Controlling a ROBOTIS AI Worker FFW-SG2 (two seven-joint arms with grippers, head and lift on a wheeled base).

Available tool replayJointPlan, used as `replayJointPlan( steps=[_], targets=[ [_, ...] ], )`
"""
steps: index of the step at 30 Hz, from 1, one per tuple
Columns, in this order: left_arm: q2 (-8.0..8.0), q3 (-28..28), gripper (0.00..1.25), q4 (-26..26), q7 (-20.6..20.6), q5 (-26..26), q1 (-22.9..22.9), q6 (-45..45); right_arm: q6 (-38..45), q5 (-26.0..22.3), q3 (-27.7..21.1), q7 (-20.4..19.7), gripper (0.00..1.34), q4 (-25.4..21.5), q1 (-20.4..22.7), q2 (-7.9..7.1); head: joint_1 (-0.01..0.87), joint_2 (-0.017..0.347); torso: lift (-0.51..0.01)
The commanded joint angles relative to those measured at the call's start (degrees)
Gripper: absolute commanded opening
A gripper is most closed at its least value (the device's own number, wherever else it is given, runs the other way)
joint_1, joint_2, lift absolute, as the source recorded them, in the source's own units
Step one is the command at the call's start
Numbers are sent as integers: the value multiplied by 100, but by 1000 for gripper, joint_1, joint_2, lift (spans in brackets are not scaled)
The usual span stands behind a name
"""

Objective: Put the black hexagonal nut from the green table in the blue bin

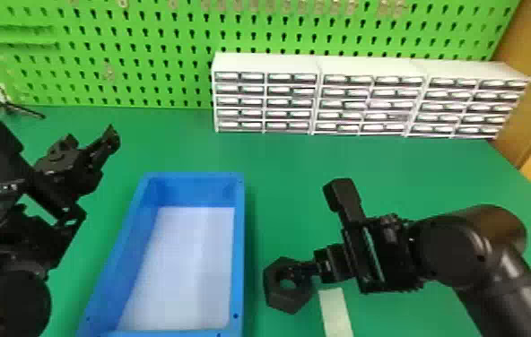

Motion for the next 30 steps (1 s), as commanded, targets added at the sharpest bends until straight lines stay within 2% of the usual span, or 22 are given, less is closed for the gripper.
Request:
replayJointPlan(
  steps=[1,30],
  targets=[
    [0,0,816,3,0,0,0,0,-8,86,49,43,813,21,-19,-8,692,8,-97],
    [0,-9,815,12,0,0,0,-9,-140,517,243,448,813,249,-37,-17,692,8,-97]
  ],
)
